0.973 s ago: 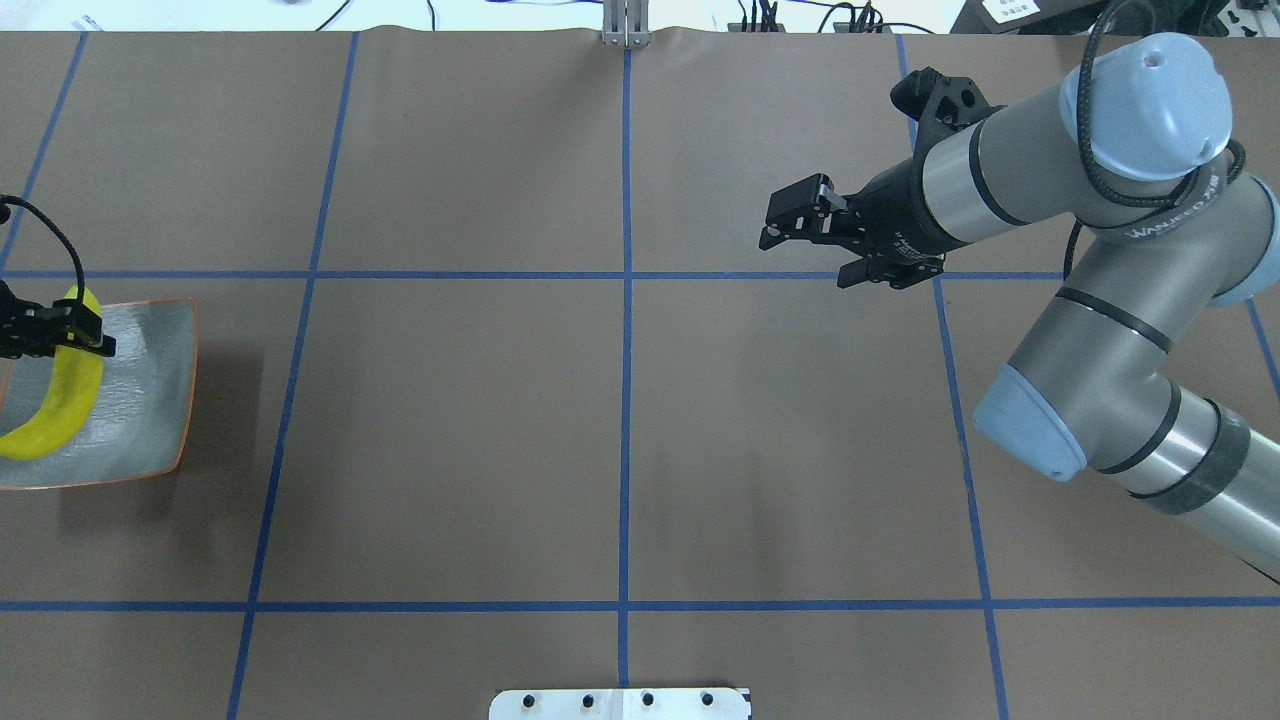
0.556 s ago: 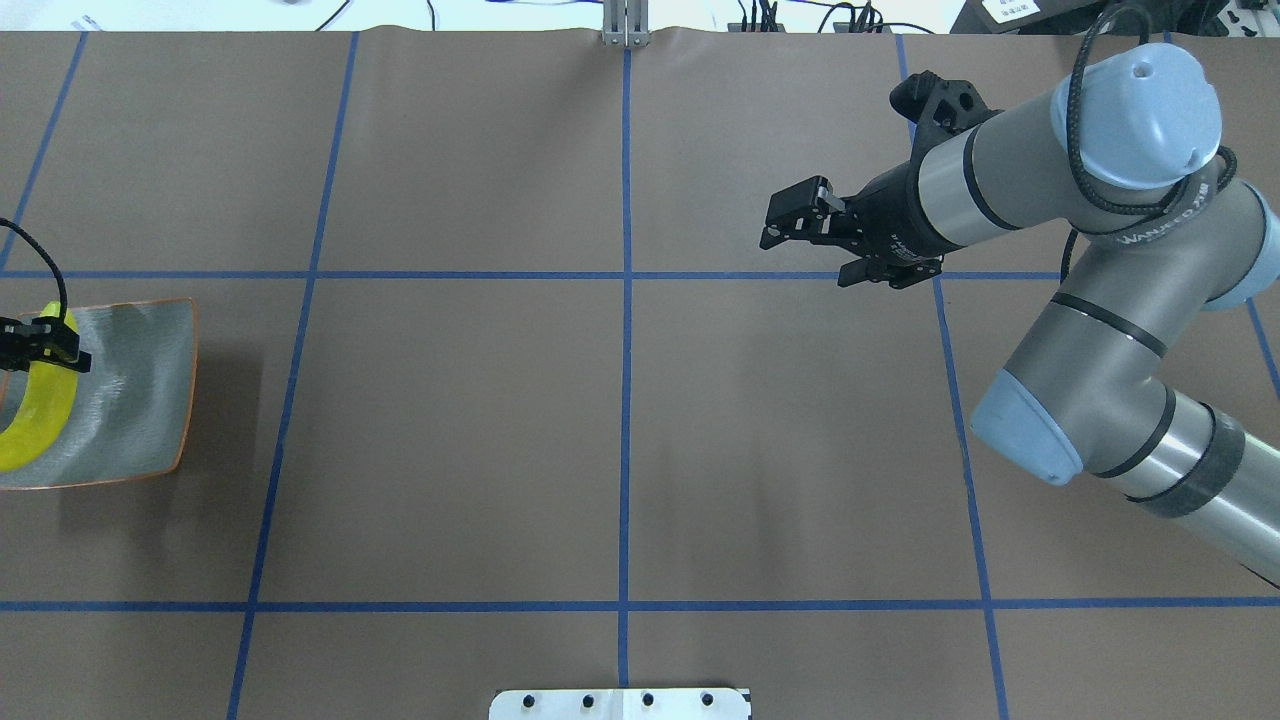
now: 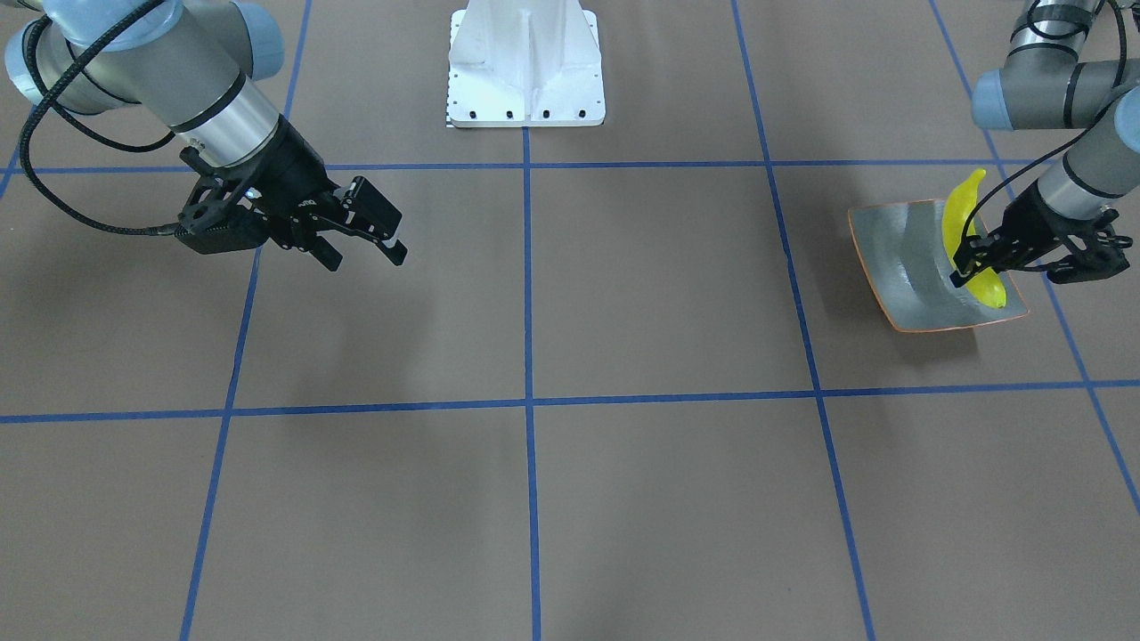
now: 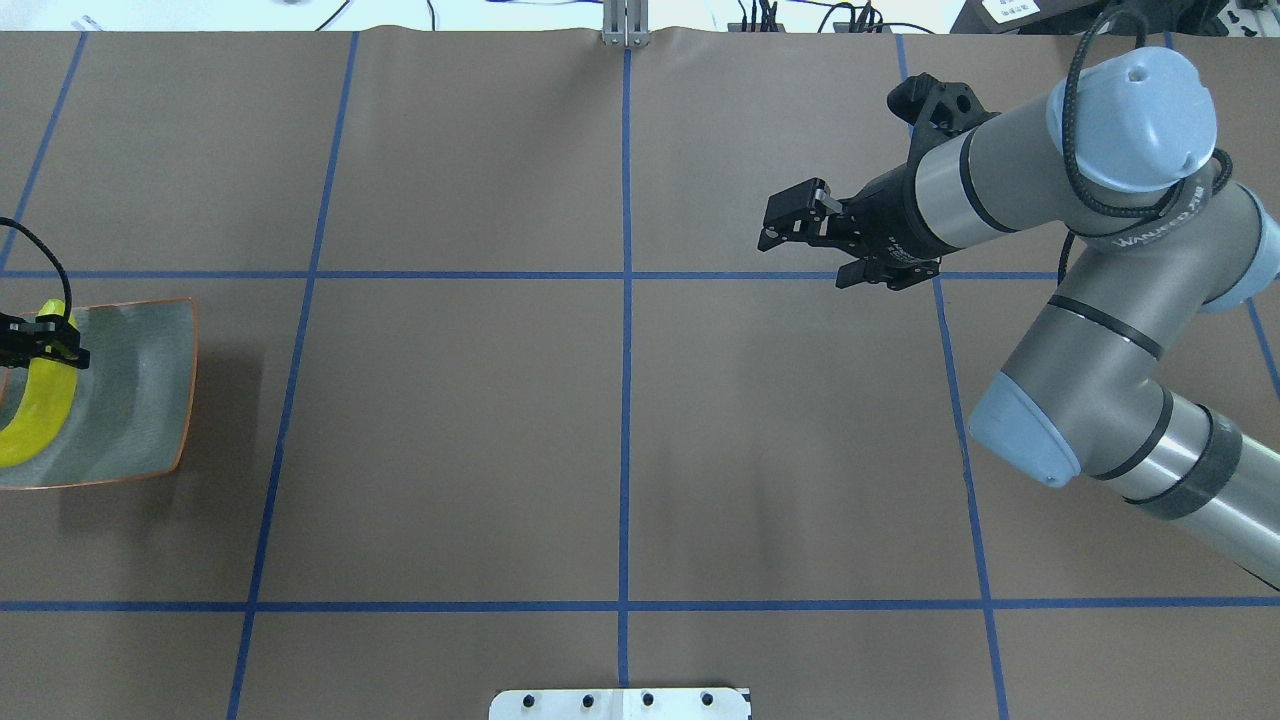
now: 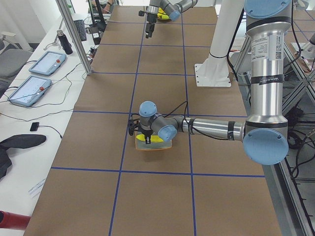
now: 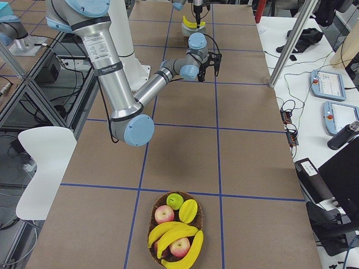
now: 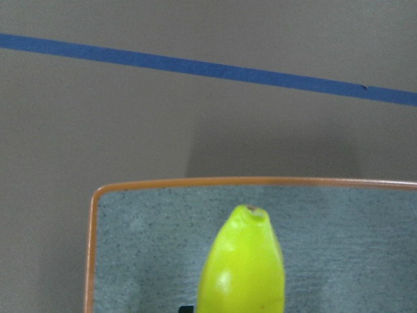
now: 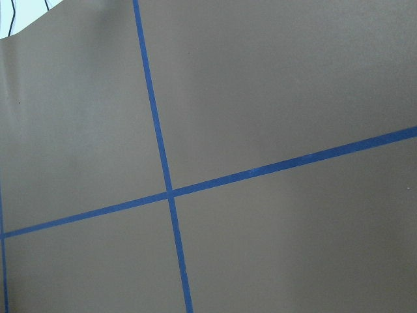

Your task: Transfer all bananas from basket to plate

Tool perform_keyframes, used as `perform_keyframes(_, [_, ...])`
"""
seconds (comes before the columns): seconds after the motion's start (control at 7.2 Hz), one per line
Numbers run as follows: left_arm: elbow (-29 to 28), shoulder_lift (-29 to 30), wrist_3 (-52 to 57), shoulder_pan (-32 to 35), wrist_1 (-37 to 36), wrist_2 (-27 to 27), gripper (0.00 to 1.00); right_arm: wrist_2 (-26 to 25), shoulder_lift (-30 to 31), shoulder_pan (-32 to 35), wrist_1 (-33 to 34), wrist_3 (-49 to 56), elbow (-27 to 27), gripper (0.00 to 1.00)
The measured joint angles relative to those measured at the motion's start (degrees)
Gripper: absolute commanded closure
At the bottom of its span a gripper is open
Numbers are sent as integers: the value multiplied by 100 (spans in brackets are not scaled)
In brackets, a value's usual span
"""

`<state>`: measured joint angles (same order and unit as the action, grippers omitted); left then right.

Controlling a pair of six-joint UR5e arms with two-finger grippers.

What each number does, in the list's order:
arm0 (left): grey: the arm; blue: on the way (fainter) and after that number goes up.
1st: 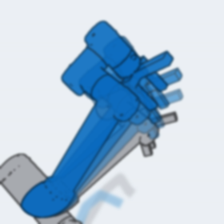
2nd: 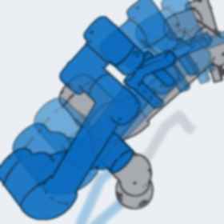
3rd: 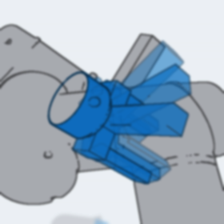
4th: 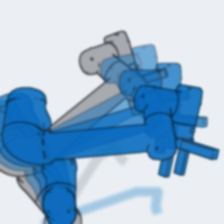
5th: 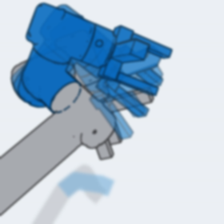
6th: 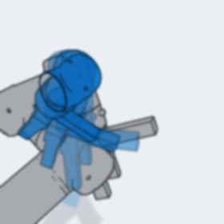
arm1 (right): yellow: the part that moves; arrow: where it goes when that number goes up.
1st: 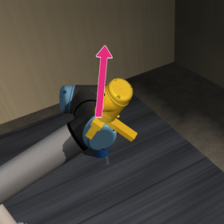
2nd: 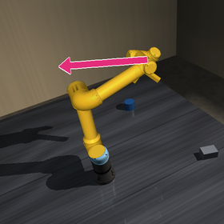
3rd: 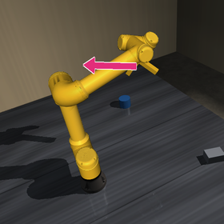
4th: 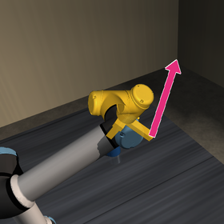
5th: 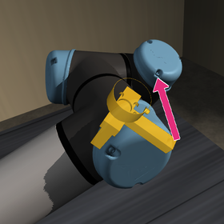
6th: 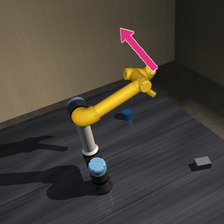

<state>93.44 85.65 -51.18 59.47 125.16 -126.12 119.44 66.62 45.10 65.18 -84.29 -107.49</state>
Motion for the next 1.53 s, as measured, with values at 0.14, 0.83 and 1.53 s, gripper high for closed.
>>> perform_keyframes(0.14, [-15, 22, -5, -3, 0, 34, 81, 0, -3, 0, -3, -4, 0, 0])
perform_keyframes(0.83, [-104, 93, 5, -5, 21, 67, 32, 0, -1, -1, -5, -23, -10, 0])
perform_keyframes(1.53, [-114, 84, 18, -4, 42, 60, 26, 4, 8, -1, -5, -28, -10, 0])
